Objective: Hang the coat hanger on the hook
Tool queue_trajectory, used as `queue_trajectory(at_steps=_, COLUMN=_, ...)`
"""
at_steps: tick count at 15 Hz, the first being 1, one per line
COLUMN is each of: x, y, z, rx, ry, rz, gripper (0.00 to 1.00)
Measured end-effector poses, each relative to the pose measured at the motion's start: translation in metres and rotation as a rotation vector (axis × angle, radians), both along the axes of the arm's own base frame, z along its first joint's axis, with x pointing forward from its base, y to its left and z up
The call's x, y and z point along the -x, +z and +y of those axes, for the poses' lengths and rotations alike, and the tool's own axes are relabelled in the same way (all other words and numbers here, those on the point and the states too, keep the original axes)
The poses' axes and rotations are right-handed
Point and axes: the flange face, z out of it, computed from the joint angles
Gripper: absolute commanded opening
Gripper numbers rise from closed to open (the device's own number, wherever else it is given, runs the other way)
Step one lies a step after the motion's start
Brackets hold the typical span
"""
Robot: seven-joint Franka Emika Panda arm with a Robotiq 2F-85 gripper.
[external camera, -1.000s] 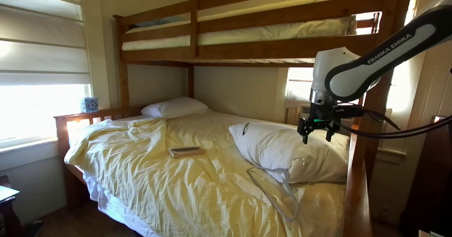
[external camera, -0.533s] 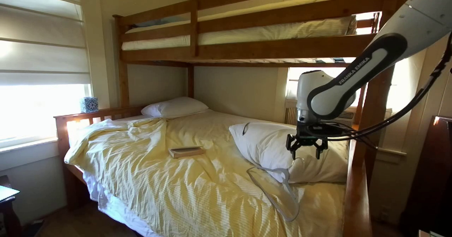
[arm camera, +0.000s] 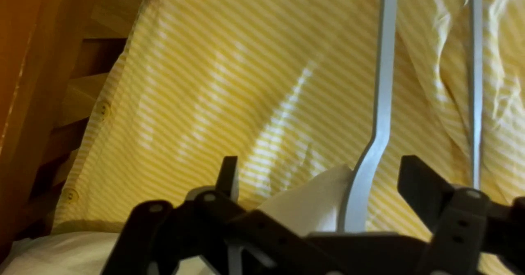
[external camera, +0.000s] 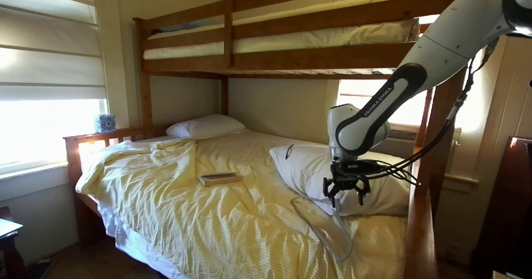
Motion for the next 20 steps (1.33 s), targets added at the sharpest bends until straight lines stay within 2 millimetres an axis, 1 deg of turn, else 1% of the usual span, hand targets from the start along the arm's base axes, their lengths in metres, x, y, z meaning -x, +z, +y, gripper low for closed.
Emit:
queue_trajectory(at_steps=5, x=-0.018, y=-0.013, z=0.001, rx=0.007, ry=0.001, rz=0.041, gripper=1.0)
queue_trajectory(at_steps=6, x=-0.02, y=-0.015, z=0.0, rx=0.009, ry=-0.001, rz=0.053, gripper=0.99)
queue_trajectory(at_steps=8, x=-0.025, y=-0.018, z=-0.001, rx=0.011, ry=-0.004, rz=0.067, gripper=0.95)
queue_trajectory(at_steps=9, x=-0.027, y=-0.02, z=-0.002, rx=0.012, ry=-0.005, rz=0.076, gripper=0.86)
queue_trajectory(at_steps=10, x=-0.029, y=-0.022, z=-0.003, rx=0.014, ry=-0.007, rz=0.087, gripper=0.82)
queue_trajectory(at_steps=11, x=-0.03, y=-0.024, z=-0.004, rx=0.016, ry=-0.008, rz=0.099, gripper=0.65)
queue_trajectory(at_steps=14, x=-0.034, y=-0.029, z=-0.007, rx=0.021, ry=-0.015, rz=0.141, gripper=0.51)
queue_trajectory(at_steps=15, x=-0.035, y=-0.031, z=-0.007, rx=0.022, ry=-0.016, rz=0.152, gripper=0.45)
queue_trajectory(at_steps=16, x=-0.037, y=-0.031, z=-0.007, rx=0.022, ry=-0.016, rz=0.159, gripper=0.42)
queue_trajectory(at_steps=17, x=-0.038, y=-0.031, z=-0.006, rx=0.022, ry=-0.016, rz=0.163, gripper=0.37)
queue_trajectory(at_steps=18, x=-0.039, y=-0.031, z=-0.005, rx=0.021, ry=-0.016, rz=0.164, gripper=0.36)
queue_trajectory(at_steps=19, x=-0.041, y=-0.03, z=-0.003, rx=0.02, ry=-0.015, rz=0.166, gripper=0.26)
queue_trajectory(at_steps=20, x=-0.042, y=-0.029, z=0.0, rx=0.018, ry=-0.011, rz=0.169, gripper=0.1)
